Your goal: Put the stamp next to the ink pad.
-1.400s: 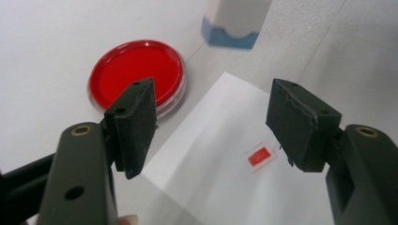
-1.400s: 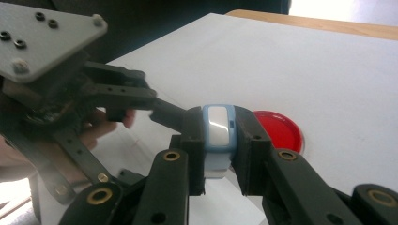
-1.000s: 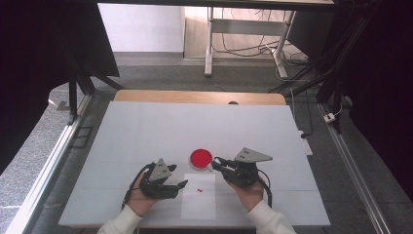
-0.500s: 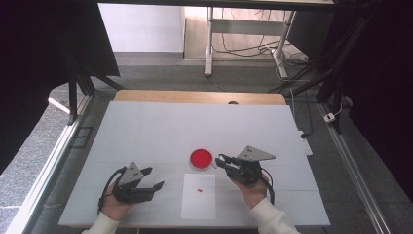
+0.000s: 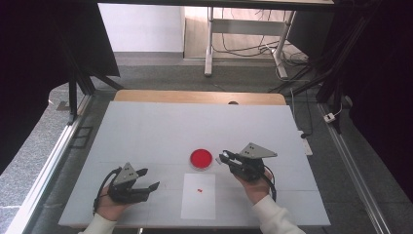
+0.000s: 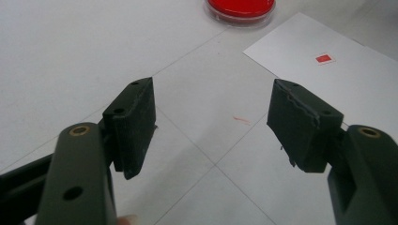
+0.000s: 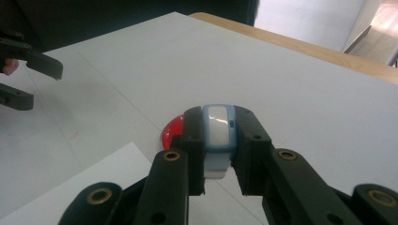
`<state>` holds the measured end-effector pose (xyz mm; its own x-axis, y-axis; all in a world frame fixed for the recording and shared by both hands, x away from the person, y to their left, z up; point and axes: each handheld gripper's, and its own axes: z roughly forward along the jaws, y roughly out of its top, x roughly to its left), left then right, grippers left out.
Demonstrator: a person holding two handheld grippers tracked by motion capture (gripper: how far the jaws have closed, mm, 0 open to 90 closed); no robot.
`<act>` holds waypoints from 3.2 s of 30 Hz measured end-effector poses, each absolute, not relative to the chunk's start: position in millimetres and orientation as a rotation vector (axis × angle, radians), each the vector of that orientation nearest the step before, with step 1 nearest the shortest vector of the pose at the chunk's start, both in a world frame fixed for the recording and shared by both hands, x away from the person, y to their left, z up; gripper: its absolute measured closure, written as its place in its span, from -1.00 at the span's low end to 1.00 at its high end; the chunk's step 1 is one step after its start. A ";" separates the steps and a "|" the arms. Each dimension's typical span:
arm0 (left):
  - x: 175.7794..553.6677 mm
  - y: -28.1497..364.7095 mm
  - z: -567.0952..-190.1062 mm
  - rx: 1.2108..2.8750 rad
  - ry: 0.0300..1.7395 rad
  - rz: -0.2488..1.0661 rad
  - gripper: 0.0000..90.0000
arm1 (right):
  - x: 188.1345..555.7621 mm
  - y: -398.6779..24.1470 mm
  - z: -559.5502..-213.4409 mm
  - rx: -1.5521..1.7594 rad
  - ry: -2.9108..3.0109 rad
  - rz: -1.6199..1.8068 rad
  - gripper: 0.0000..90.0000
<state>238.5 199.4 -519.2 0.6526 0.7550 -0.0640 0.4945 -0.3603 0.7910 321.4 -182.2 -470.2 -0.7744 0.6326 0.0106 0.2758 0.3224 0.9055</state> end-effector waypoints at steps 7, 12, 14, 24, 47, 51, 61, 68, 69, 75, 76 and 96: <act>240.4 198.3 -518.7 2.037 0.981 0.407 -0.28 | 328.9 -182.1 -474.0 0.806 2.260 1.415 0.67; 239.4 199.9 -520.4 2.046 0.982 0.403 -0.28 | 335.0 -181.2 -476.9 0.816 2.277 1.367 0.67; 238.3 199.8 -520.3 2.048 0.978 0.404 -0.28 | 338.5 -179.0 -479.8 0.824 2.280 1.339 0.67; 238.8 200.9 -521.6 2.057 0.979 0.400 -0.29 | 362.8 -167.8 -489.6 0.858 2.324 1.237 0.67; 241.3 200.8 -525.3 2.083 0.996 0.387 -0.29 | 379.5 -158.1 -505.7 0.871 2.406 1.130 0.66; 241.2 200.6 -525.5 2.086 0.995 0.390 -0.30 | 378.9 -157.7 -505.6 0.866 2.403 1.136 0.50; 241.7 201.5 -525.9 2.083 0.996 0.391 -0.30 | 375.5 -164.6 -498.8 0.862 2.330 1.212 0.07; 242.3 202.5 -526.2 2.080 0.998 0.399 -0.30 | 368.7 -172.0 -492.9 0.839 2.284 1.264 0.00; 242.6 202.9 -526.2 2.079 0.997 0.399 -0.30 | 367.8 -173.0 -492.1 0.837 2.279 1.274 -0.01; 243.3 205.6 -526.0 2.069 1.005 0.404 -0.30 | 356.0 -181.3 -489.6 0.795 2.300 1.277 -0.05; 243.4 205.6 -526.0 2.069 1.004 0.404 -0.30 | 352.9 -184.6 -489.3 0.785 2.299 1.274 -0.05; 242.4 203.2 -526.3 2.075 0.983 0.393 -0.30 | 293.9 -286.5 -500.4 0.875 2.248 1.255 -0.04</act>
